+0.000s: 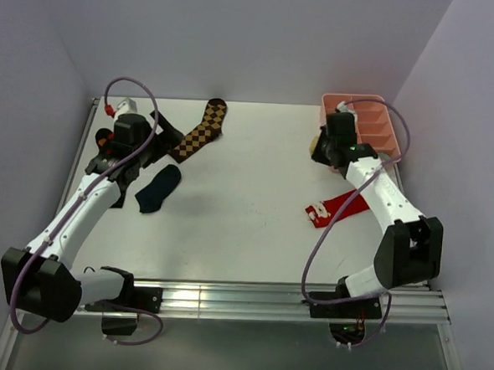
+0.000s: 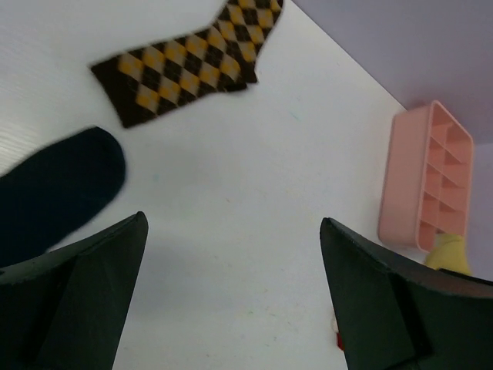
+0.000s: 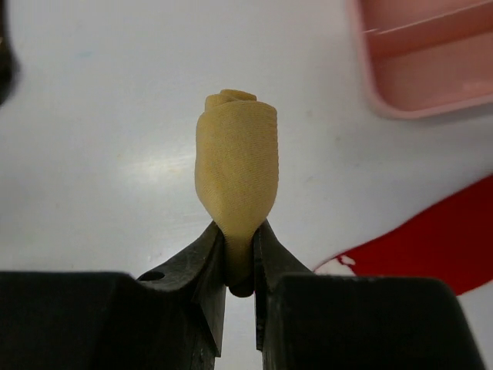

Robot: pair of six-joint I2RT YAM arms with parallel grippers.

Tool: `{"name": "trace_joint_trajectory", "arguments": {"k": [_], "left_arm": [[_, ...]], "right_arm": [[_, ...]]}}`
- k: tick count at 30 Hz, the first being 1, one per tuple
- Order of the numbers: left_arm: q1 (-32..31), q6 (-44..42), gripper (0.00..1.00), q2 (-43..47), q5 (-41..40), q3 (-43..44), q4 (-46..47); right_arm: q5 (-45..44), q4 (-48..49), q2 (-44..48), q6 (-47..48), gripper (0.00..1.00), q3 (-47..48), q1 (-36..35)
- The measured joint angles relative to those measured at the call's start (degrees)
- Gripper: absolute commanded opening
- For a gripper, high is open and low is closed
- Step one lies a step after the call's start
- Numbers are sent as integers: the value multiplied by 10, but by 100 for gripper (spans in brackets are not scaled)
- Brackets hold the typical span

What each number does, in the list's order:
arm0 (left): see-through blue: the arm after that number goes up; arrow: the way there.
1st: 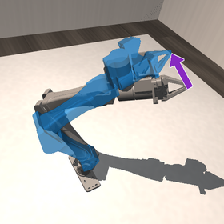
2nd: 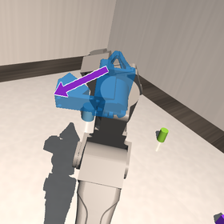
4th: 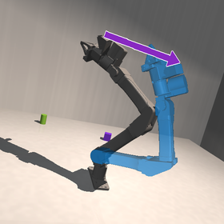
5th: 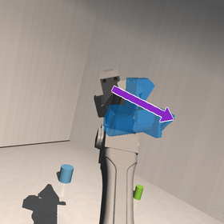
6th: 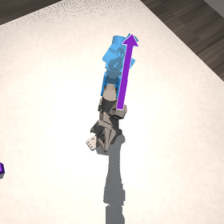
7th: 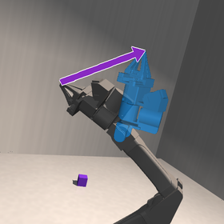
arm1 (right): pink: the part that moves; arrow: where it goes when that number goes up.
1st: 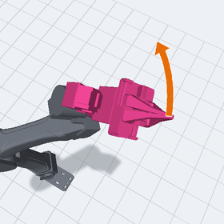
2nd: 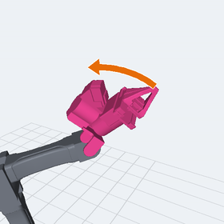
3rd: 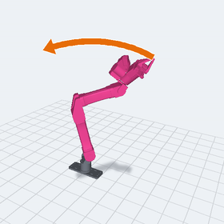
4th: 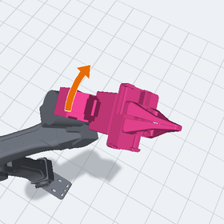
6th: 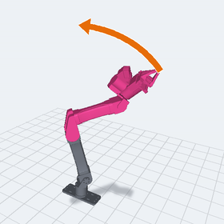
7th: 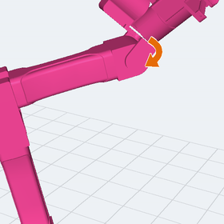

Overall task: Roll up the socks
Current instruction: Place the sock in the storage box.

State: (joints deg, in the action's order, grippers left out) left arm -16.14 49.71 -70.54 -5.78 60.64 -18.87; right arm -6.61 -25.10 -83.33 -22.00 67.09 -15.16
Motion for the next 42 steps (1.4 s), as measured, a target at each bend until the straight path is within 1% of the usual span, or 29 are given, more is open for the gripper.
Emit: {"name": "trace_joint_trajectory", "arguments": {"k": [4,8,12,16,22,25,29,42], "left_arm": [[28,-58,99,21,-48,17,-35],[28,-109,99,38,-98,22,-49],[28,-153,100,51,-145,22,-59],[28,-178,99,63,-181,5,-55],[28,-193,99,74,-229,-37,-57],[28,-200,99,75,-248,-44,-58],[28,-202,100,77,-266,-44,-57],[28,-201,100,77,-273,-46,-57]], "right_arm": [[-15,-46,-47,-41,0,59,75],[-24,-90,-100,-70,0,108,131],[-22,-119,-165,-91,0,184,184],[-24,-136,-226,-108,0,278,224],[-18,-153,-307,-139,0,402,259],[-18,-158,-337,-156,0,422,266],[-17,-164,-356,-181,0,415,273],[-37,-150,-367,-231,0,412,293]]}}
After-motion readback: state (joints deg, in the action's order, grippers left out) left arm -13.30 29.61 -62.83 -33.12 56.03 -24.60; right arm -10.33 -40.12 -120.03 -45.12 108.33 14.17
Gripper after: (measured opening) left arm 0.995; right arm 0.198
